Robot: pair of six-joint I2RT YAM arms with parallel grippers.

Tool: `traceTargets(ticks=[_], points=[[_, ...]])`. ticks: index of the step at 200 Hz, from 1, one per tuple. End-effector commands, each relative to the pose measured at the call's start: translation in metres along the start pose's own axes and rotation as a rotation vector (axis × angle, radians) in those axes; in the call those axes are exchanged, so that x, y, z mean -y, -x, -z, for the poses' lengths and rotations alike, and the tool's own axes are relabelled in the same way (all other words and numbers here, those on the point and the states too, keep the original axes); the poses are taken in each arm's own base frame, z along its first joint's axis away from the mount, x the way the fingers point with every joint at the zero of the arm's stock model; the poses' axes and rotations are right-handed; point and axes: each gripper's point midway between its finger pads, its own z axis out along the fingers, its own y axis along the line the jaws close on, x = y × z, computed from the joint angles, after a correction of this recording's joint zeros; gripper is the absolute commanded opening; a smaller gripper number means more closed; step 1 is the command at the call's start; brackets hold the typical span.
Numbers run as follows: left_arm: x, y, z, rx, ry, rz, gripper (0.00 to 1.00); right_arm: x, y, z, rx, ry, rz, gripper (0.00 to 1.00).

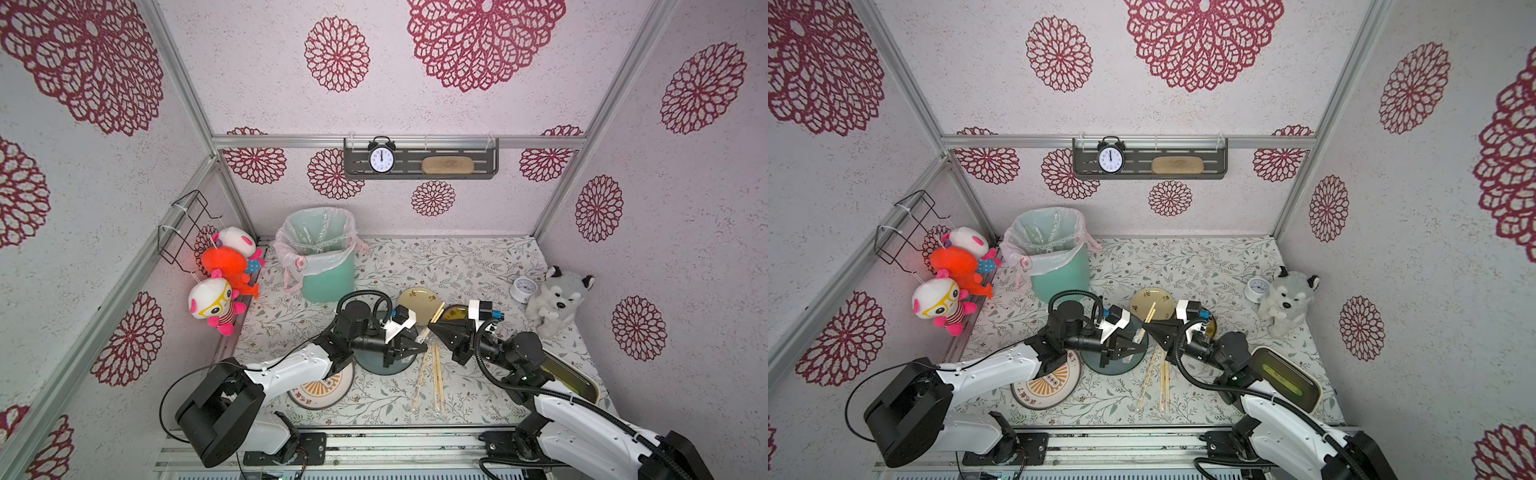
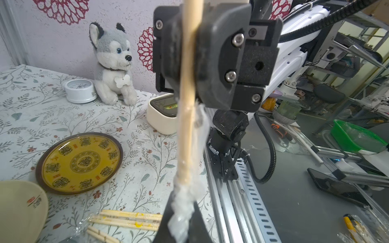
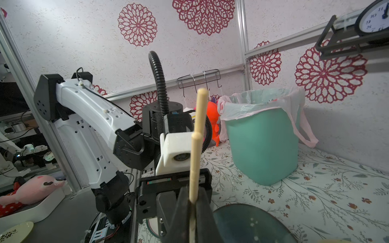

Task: Remove the packaging of disposable chopsticks
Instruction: Remove the packet bag from the disposable chopsticks.

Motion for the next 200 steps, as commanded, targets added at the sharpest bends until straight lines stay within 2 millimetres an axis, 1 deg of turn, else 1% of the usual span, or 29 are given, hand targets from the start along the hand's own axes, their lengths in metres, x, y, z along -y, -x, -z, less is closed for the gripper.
traceTargets(ticks=[1,20,26,37,47,54,67,88,101,113,124,137,152,181,200], points=[[-0.005,-0.041,0.003,-0.082,0.023,0.100,0.18,0.000,0.056,0.007,0.165,-0.018,0.119,0.00],[-0.004,-0.046,0.003,-0.085,0.018,0.112,0.33,-0.001,0.061,0.006,0.171,-0.002,0.118,0.00],[-0.005,-0.046,0.003,-0.083,0.019,0.111,0.34,-0.002,0.061,0.005,0.172,0.007,0.114,0.00],[-0.007,-0.046,0.003,-0.083,0.025,0.112,0.32,-0.003,0.060,0.005,0.172,0.017,0.110,0.00],[-0.009,-0.047,0.004,-0.082,0.034,0.116,0.23,-0.003,0.058,0.006,0.171,0.013,0.106,0.00],[-0.010,-0.047,0.005,-0.079,0.032,0.118,0.20,-0.003,0.057,0.007,0.175,0.008,0.109,0.00],[-0.012,-0.049,0.006,-0.081,0.029,0.128,0.18,0.000,0.057,0.009,0.172,-0.015,0.118,0.00],[-0.013,-0.061,0.006,-0.103,0.015,0.157,0.13,0.004,0.061,0.013,0.172,-0.060,0.139,0.00],[-0.018,-0.071,0.009,-0.126,0.034,0.177,0.00,0.007,0.069,0.015,0.176,-0.078,0.151,0.00],[-0.025,-0.076,0.014,-0.130,0.066,0.191,0.00,0.008,0.079,0.018,0.192,-0.085,0.159,0.00],[-0.031,-0.076,0.019,-0.103,0.089,0.208,0.00,0.007,0.087,0.020,0.202,-0.082,0.163,0.00],[-0.036,-0.068,0.022,-0.059,0.104,0.211,0.00,0.002,0.095,0.021,0.216,-0.059,0.167,0.00],[-0.039,-0.064,0.025,-0.044,0.123,0.207,0.00,-0.002,0.100,0.021,0.223,-0.050,0.166,0.00],[-0.054,-0.066,0.042,-0.006,0.207,0.236,0.00,0.009,0.118,0.033,0.233,-0.177,0.204,0.00],[-0.065,-0.054,0.059,0.095,0.270,0.250,0.00,0.016,0.127,0.040,0.223,-0.253,0.208,0.00]])
